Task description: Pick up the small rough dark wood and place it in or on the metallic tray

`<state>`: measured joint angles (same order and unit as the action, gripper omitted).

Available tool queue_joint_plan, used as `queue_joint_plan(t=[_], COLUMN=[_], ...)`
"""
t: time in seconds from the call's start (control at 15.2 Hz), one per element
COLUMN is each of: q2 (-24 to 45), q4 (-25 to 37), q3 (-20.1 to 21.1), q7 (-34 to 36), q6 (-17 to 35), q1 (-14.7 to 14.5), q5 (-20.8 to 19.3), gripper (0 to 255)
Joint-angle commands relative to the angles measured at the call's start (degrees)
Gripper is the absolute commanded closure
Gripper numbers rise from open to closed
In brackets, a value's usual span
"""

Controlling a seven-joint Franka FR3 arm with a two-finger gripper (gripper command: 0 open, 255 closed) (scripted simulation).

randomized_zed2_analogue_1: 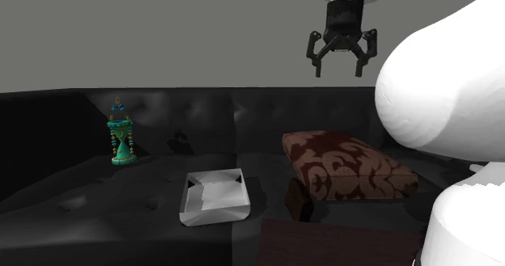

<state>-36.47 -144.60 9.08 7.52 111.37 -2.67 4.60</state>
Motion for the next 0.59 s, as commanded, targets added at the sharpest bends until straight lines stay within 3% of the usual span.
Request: queue_joint_plan(t=[0.0,0.53], q2=[2.7,16.8], q4=[-1.6,-4.5], q3=[1.1,5.2], q7=[0.0,0.4], q6=[3.8,18.0], q1=[-0.6,-2.1], q5=[0.3,-0.5], gripper=[0,0])
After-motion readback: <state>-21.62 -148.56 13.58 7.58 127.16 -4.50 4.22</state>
